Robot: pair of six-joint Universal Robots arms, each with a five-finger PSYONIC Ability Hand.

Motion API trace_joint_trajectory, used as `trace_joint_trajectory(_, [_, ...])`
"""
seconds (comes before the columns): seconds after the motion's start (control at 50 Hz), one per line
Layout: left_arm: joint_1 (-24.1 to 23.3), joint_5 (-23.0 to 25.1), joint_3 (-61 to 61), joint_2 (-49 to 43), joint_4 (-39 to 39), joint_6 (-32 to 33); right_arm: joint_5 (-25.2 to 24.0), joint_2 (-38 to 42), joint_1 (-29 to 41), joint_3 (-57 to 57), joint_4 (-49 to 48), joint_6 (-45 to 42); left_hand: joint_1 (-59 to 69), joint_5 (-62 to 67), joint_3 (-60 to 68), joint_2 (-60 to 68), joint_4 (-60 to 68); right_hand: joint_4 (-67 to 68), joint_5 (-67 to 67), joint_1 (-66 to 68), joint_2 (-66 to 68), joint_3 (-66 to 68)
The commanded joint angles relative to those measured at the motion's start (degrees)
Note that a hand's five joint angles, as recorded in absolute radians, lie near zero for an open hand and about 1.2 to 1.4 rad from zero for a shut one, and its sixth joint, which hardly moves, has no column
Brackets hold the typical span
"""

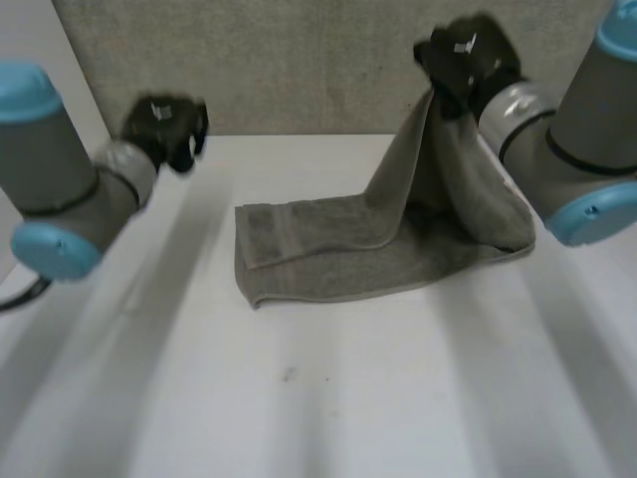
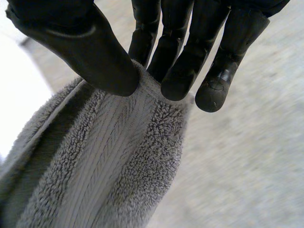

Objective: Fold the towel.

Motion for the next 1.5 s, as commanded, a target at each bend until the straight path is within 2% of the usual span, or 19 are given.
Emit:
trace_joint_trajectory(0.02, [-0.75,0.85,-11.59,0.33,2.71,-0.01,-1.1,-2.49,-0.21,7.04,1.5,-0.11,-28.34,-28.41,-28.43,-28.37,-28.39,2.87,3.06,3.24,3.75,3.71])
trace_joint_trajectory(0.04, [-1.1,0.85,-12.55,0.24,3.66,-0.01,-1.1,-3.36,-0.21,8.35,1.42,-0.2,-36.66,-36.74,-36.76,-36.7,-36.72,2.87,3.06,3.24,3.75,3.71])
trace_joint_trajectory(0.06, [-1.11,0.85,-12.56,0.24,3.67,-0.01,-1.1,-3.37,-0.21,8.36,1.41,-0.2,-36.75,-36.82,-36.84,-36.78,-36.8,2.87,3.06,3.24,3.75,3.71])
trace_joint_trajectory(0.1, [-1.72,0.68,-13.17,-0.11,5.34,-0.53,-1.19,-5.21,-0.21,10.81,1.41,-0.11,-46.3,-46.37,-46.39,-46.33,-46.35,2.87,3.06,3.24,3.75,3.71])
trace_joint_trajectory(0.16, [-2.94,0.59,-13.09,-0.37,5.96,-1.41,-1.71,-7.67,-0.21,13.45,1.41,-0.11,-48.01,-48.08,-48.1,-48.04,-48.07,2.87,3.06,3.24,3.75,3.71])
trace_joint_trajectory(0.28, [-4.8,0.59,-12.65,-1.25,6.57,-5.02,-2.6,-11.72,-0.21,17.85,1.41,-0.11,-48.19,-48.26,-48.28,-48.22,-48.24,2.87,3.06,3.24,3.75,3.71])
trace_joint_trajectory(0.38, [-8.13,0.42,-10.98,-3.53,8.33,-8.87,-3.21,-16.19,-0.12,21.45,1.5,0.15,-47.35,-47.42,-47.44,-47.38,-47.4,2.87,3.06,3.24,3.75,3.71])
trace_joint_trajectory(0.62, [-14.99,-0.38,-9.39,-6.7,8.6,-18.2,-2.77,-26.22,0.5,22.07,2.03,0.68,-44.15,-44.22,-44.24,-44.18,-44.21,2.87,3.06,3.24,3.75,3.71])
trace_joint_trajectory(0.78, [-17.1,-7.41,-7.81,-9.43,8.33,-23.3,-2.07,-31.76,1.03,22.16,2.47,0.86,-41.29,-41.36,-41.38,-41.32,-41.35,2.87,3.06,3.24,3.75,3.71])
trace_joint_trajectory(0.82, [-17.45,-9.77,-7.72,-9.43,8.33,-26.27,-2.07,-34.03,1.2,22.6,3.17,1.47,-41.12,-41.19,-41.22,-41.16,-41.18,2.87,3.06,3.24,3.75,3.71])
trace_joint_trajectory(0.94, [-17.8,-10.84,-7.72,-9.34,8.24,-31.21,-1.81,-36.68,2.52,23.04,3.52,4.37,-41.12,-41.19,-41.21,-41.15,-41.18,2.87,3.06,3.24,3.75,3.71])
trace_joint_trajectory(1.0, [-19.03,-11.01,-8.34,-9.08,8.33,-35.85,-1.54,-38.09,4.44,23.48,3.52,6.13,-41.12,-41.19,-41.21,-41.15,-41.18,2.87,3.06,3.24,3.75,3.71])
trace_joint_trajectory(1.06, [-19.39,-11.1,-8.51,-9.08,8.33,-37.18,-1.37,-38.53,5.51,23.66,3.52,6.22,-41.12,-41.19,-41.21,-41.15,-41.18,2.87,3.06,3.24,3.75,3.71])
trace_joint_trajectory(1.16, [-20.35,-11.01,-8.78,-9.16,8.51,-40.78,1.17,-39.67,9.54,24.01,3.52,6.04,-37.09,-37.16,-37.18,-37.12,-37.14,2.87,3.06,3.24,3.75,3.71])
trace_joint_trajectory(1.28, [-21.06,-11.1,-8.95,-8.99,8.86,-41.05,3.03,-39.93,11.57,24.01,3.61,5.87,-35.91,-35.98,-36.0,-35.94,-35.96,2.87,3.06,3.24,3.75,3.71])
trace_joint_trajectory(1.38, [-21.06,-14.88,-9.31,-8.9,10.53,-41.14,3.47,-41.08,12.8,24.62,4.4,5.87,-27.33,-27.4,-27.42,-27.36,-27.38,2.87,3.06,3.24,3.75,3.71])
trace_joint_trajectory(1.42, [-21.06,-18.81,-9.66,-8.81,11.4,-41.14,3.56,-41.69,12.89,24.89,5.28,5.95,-18.12,-18.19,-18.21,-18.15,-18.17,2.87,3.06,3.24,3.75,3.71])
trace_joint_trajectory(1.5, [-20.97,-21.82,-9.57,-8.9,12.81,-40.96,3.73,-42.31,13.15,25.15,5.46,6.04,-9.33,-9.4,-9.42,-9.36,-9.39,2.87,3.06,3.24,3.75,3.71])
